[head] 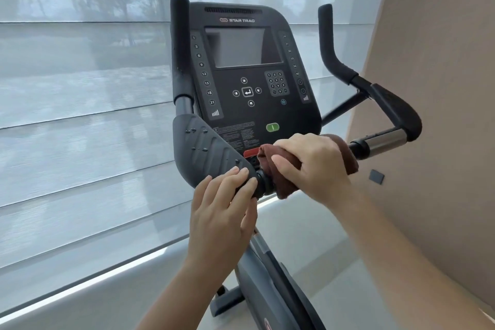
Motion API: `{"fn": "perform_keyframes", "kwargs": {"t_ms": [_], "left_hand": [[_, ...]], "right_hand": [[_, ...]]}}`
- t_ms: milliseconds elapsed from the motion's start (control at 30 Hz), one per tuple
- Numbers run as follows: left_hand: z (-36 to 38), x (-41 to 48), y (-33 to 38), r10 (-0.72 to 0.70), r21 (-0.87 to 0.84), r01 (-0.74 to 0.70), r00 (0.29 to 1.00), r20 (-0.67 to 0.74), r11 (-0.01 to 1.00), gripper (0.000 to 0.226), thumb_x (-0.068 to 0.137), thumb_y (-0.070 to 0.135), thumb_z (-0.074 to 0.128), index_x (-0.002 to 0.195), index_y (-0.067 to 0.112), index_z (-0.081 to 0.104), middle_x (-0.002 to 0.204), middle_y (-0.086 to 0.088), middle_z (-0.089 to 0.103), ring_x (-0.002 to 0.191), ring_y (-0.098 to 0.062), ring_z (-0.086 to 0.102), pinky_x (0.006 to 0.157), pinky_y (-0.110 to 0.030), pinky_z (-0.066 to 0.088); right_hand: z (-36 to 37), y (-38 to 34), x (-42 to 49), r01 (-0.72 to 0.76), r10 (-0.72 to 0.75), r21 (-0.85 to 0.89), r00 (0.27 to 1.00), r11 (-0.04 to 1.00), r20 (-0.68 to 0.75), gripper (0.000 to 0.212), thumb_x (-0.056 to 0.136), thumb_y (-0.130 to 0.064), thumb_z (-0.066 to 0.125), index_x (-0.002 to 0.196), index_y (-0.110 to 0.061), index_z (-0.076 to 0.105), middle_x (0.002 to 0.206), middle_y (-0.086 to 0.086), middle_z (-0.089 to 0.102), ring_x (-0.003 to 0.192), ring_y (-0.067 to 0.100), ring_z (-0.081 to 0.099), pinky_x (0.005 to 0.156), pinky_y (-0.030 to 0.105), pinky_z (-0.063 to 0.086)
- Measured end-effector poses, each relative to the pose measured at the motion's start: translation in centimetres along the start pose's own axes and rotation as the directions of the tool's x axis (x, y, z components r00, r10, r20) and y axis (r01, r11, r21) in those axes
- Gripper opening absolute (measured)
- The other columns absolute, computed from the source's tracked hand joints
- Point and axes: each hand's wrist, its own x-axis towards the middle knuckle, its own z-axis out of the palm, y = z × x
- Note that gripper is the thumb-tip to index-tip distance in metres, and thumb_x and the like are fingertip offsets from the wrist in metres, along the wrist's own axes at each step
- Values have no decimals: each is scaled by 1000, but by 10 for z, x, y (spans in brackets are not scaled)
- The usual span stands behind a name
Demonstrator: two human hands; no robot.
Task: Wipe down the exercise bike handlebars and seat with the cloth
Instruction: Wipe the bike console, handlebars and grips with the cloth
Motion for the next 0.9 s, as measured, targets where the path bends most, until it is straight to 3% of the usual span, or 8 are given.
{"fn": "perform_keyframes", "kwargs": {"t_ms": [200, 300, 400, 533, 600, 733, 833, 900], "left_hand": [[6, 0, -3, -5, 5, 5, 999, -45, 1000, 22, 83, 19, 56, 94, 8, 71, 100, -7, 68, 101, -22, 58, 88, -38, 40], [6, 1, -3, 1, 15, 0, 998, -63, 1000, 21, 82, 19, 56, 93, 8, 71, 99, -6, 69, 99, -22, 60, 86, -39, 41], [4, 1, -3, 4, 10, -3, 998, -58, 1000, 20, 82, 19, 57, 93, 9, 71, 98, -6, 69, 100, -19, 56, 85, -38, 42], [3, 1, -4, 13, 11, -13, 999, -40, 1000, 24, 84, 21, 54, 94, 9, 71, 99, -6, 69, 97, -23, 61, 85, -38, 42], [3, 1, -3, 9, 15, -8, 999, -38, 1000, 24, 84, 21, 54, 94, 8, 71, 99, -7, 69, 96, -26, 64, 85, -39, 42], [1, 0, -1, -13, -2, 13, 999, -32, 1000, 19, 77, 15, 64, 93, 8, 72, 99, -7, 69, 96, -26, 64, 83, -40, 47], [-1, 1, -2, 0, -16, 0, 1000, -12, 1000, 19, 80, 15, 61, 94, 9, 71, 99, -5, 69, 97, -24, 63, 84, -40, 45], [-2, 1, -2, 1, -10, -1, 1000, -2, 1000, 19, 82, 15, 60, 95, 10, 71, 100, -5, 69, 97, -23, 63, 85, -40, 45]], "right_hand": [[16, -9, -21, -65, 56, -31, 970, 997, -235, 49, 84, -47, 35, 100, -16, 69, 96, 5, 69, 96, 26, 61, 96, 48, 36], [-6, -2, 24, -24, 21, 9, 967, 1000, 255, 52, 85, -60, 26, 89, -28, 66, 84, -5, 66, 85, 20, 58, 78, 36, 40], [0, 0, 60, -77, 123, -101, 775, 992, 620, 57, 91, -58, 24, 89, -21, 66, 87, 2, 64, 82, 21, 55, 70, 34, 36], [9, 5, 11, 27, -27, -8, 1000, 1000, 2, 49, 87, -52, 29, 79, -23, 68, 75, 0, 67, 77, 23, 62, 70, 35, 43], [23, 1, -20, 14, -13, -2, 948, 1000, -317, 47, 86, -44, 35, 93, -15, 71, 89, 5, 70, 89, 25, 64, 88, 44, 44], [33, -9, -26, -82, 69, -15, 909, 997, -411, 49, 85, -42, 34, 94, -11, 71, 92, 8, 70, 92, 28, 63, 94, 50, 41], [3, 2, 9, 36, -36, 22, 999, 999, 2, 53, 83, -53, 28, 87, -21, 69, 81, -1, 68, 82, 22, 62, 79, 39, 45], [-8, 5, 41, -33, 42, -28, 900, 999, 435, 58, 88, -58, 23, 87, -21, 67, 86, 1, 68, 85, 21, 59, 78, 38, 45]]}}
